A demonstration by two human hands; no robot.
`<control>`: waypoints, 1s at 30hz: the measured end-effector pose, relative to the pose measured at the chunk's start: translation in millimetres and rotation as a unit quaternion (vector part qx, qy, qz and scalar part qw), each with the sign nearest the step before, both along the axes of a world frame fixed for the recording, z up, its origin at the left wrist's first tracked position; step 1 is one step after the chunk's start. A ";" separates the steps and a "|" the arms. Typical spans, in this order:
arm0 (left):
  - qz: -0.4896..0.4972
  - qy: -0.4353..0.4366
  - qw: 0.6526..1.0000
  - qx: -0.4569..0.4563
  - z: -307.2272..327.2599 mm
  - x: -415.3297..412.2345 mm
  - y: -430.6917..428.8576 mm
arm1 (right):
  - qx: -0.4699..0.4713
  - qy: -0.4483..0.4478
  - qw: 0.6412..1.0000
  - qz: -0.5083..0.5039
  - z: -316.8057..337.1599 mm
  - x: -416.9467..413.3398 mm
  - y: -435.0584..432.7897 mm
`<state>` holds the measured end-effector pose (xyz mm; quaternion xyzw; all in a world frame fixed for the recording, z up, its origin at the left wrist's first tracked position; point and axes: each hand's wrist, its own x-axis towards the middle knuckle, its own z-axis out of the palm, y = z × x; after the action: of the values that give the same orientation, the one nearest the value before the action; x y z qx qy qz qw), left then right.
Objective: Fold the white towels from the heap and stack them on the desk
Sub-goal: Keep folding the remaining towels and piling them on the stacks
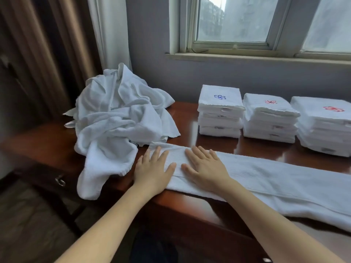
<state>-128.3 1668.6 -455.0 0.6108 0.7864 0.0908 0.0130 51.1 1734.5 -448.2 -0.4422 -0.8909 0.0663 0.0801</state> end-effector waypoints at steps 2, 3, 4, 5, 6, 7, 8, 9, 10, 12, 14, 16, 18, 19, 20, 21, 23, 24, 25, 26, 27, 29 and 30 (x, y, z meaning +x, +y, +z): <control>-0.002 -0.003 1.000 0.005 0.5 11.7 0.5 | 0.002 -0.001 1.000 -0.005 -0.4 10.6 0.3; -0.006 -0.008 1.000 0.014 0.8 17.9 0.9 | 0.001 -0.001 1.000 -0.007 -0.5 16.5 0.6; -0.012 -0.017 0.999 0.030 1.1 23.2 1.5 | 0.000 -0.003 1.000 -0.010 -0.8 22.9 1.2; -0.015 -0.031 0.998 0.051 1.7 26.9 2.3 | -0.001 -0.004 1.000 -0.013 -1.1 29.2 2.0; -0.011 -0.050 0.996 0.074 3.1 28.9 3.2 | -0.002 -0.004 1.000 -0.017 -1.4 35.4 2.6; 0.004 -0.066 0.994 0.092 5.2 29.1 4.7 | -0.003 -0.004 1.000 -0.021 -1.5 41.2 3.4; 0.025 -0.069 0.993 0.096 7.8 27.9 6.5 | -0.004 -0.005 1.000 -0.023 -1.5 45.8 4.2; 0.051 -0.054 0.994 0.083 11.1 25.7 8.4 | -0.004 -0.006 1.000 -0.024 -1.7 49.3 4.6; 0.075 -0.030 0.995 0.056 14.7 23.0 10.6 | -0.004 -0.006 1.000 -0.024 -1.7 51.2 4.7; 0.104 -0.016 0.994 0.001 22.7 16.9 15.6 | -0.002 -0.005 1.000 -0.023 -1.7 52.1 4.3; 0.101 -0.056 0.993 -0.034 30.8 11.1 19.7 | -0.001 -0.002 1.000 -0.024 -1.7 51.4 4.2; 0.083 -0.085 0.991 -0.059 36.7 6.2 22.0 | -0.001 0.000 1.000 -0.025 -1.7 51.1 3.8; 0.062 -0.118 0.990 -0.055 41.1 4.5 22.5 | 0.000 0.003 1.000 -0.026 -1.5 51.2 2.7; 0.046 -0.160 0.985 -0.037 43.1 4.6 22.3 | 0.003 0.007 1.000 -0.025 -1.3 51.3 2.0; 0.025 -0.218 0.976 -0.012 45.0 5.5 21.7 | 0.005 0.013 1.000 -0.024 -1.0 51.2 1.1; 0.005 -0.271 0.962 0.013 47.2 6.9 21.5 | 0.005 0.021 0.999 -0.023 -0.2 51.2 0.0; -0.023 -0.326 0.943 0.054 52.7 8.8 23.8 | -0.008 0.045 0.999 -0.020 2.9 51.5 -1.5; -0.023 -0.332 0.941 0.070 56.1 10.1 25.0 | -0.021 0.058 0.998 -0.021 5.4 51.5 -2.1; -0.010 -0.323 0.943 0.083 58.8 11.0 26.4 | -0.031 0.069 0.997 -0.026 8.2 51.3 -2.5; 0.012 -0.305 0.947 0.098 60.6 10.5 28.1 | -0.031 0.076 0.996 -0.034 11.0 50.7 -2.4; 0.029 -0.284 0.951 0.115 62.3 9.0 29.0 | -0.023 0.076 0.996 -0.043 13.3 49.3 -2.2; 0.043 -0.243 0.956 0.158 65.8 3.6 27.9 | -0.005 0.053 0.997 -0.063 16.6 44.3 -2.6; 0.046 -0.227 0.957 0.177 68.2 -0.3 26.1 | -0.011 0.040 0.997 -0.069 16.9 40.2 -3.2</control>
<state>-128.7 1694.8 -386.8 0.5302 0.7612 0.3652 0.0784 91.4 1731.3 -431.3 -0.5004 -0.8536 0.0879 0.1152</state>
